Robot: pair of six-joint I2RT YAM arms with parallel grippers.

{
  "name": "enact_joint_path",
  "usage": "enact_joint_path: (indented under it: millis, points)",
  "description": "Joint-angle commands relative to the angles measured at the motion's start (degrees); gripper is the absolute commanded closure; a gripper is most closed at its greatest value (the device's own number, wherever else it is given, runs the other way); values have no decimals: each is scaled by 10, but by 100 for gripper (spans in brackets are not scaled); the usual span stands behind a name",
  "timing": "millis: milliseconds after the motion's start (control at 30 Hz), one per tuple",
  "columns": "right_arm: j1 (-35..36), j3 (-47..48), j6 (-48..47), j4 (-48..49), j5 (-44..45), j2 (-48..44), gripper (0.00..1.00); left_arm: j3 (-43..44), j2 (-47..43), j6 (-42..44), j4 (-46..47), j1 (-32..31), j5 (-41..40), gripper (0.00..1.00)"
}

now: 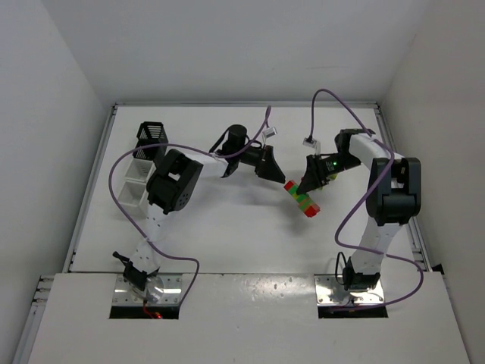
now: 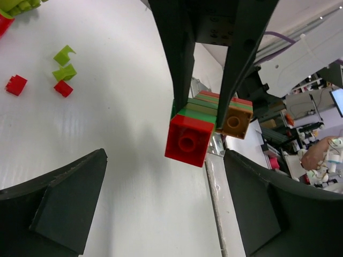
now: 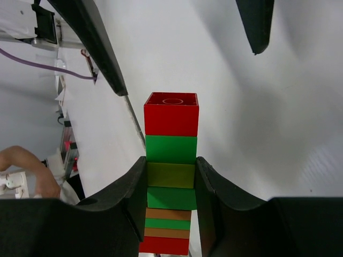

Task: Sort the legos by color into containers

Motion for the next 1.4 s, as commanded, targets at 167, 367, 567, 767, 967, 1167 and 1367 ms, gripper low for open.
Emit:
enact_joint_path:
  millis: [167,367,567,767,967,1167,1367]
  points:
    - [-2,1,-18,7,-6,-22,100,-2,-27,24,5,-1,49,9]
    - [-2,7,-31,-7,-19,-10,100,16,-27,98,-79,-23,43,9]
    - [-2,7,-31,-7,-24,-4,100,39,-16,98,-86,-41,43,12]
    - [-2,-4,-31,-2,-24,-4,100,44,-16,98,-86,-41,43,31]
    - [-2,-17,-31,10,-12,1,100,44,-16,98,-81,-41,38,52]
    - [-28,-64,-37,40,13,7,100,44,-5,39,-4,-13,-5,61]
    - [-46,-70,-37,45,18,7,100,58,17,80,-53,-1,-32,67]
